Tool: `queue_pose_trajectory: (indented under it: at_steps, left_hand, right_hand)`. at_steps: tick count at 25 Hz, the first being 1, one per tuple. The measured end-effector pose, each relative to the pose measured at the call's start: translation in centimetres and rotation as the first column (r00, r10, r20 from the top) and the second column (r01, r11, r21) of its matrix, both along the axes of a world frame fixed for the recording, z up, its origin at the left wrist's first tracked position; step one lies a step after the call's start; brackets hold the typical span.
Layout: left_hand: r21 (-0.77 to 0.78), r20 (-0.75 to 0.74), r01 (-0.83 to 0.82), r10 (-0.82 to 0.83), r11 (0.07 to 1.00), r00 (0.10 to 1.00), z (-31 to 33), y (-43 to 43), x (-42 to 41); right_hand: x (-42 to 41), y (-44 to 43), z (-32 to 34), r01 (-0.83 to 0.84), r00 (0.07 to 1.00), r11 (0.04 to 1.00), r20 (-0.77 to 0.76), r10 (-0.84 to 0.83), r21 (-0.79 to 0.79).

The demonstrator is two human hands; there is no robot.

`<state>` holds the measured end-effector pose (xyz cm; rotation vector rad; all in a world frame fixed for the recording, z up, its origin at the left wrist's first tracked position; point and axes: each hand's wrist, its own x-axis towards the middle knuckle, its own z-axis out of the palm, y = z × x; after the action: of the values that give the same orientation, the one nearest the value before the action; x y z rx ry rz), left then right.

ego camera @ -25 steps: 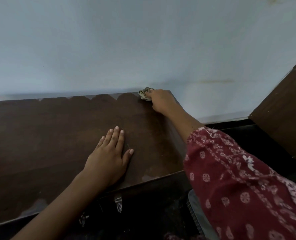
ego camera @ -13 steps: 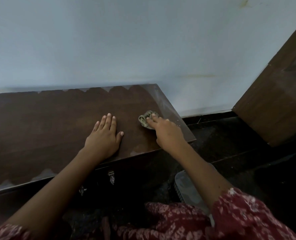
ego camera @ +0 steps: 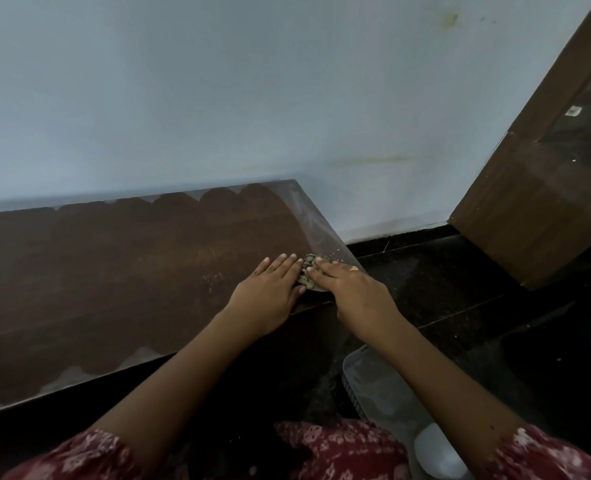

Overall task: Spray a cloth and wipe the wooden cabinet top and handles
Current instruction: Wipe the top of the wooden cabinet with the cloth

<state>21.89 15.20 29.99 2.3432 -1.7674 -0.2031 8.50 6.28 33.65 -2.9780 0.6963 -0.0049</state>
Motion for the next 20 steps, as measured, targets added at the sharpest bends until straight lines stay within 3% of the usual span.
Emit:
queue_pose_trajectory:
  at_steps: [8,13,17,20]
  left_hand:
    - [-0.016,0.169,-0.046,0.048,0.999,0.984,2.1,-5.8,5.4]
    - [0.041,0.311,-0.126,0.107,0.991,0.944,3.5,-8.6,10.8]
    - [0.068,0.344,-0.183,0.149,0.981,0.927,3.3,-9.7,13.9]
    - [0.022,0.300,-0.235,0.218,0.972,0.929,2.4,-10.5,15.8]
  right_hand:
    - [8.0,-4.9,-0.1,-0.096,0.995,0.995,-0.017,0.095,-0.017]
    - [14.3,-9.2,0.2,-0.152,0.979,0.977,-0.115,0.170,0.151]
    - [16.6,-12.2,-0.7,-0.246,0.963,0.946,-0.057,0.263,0.209]
    - [19.5,-12.3,-1.8,-0.239,0.971,0.961,0.039,0.235,0.138]
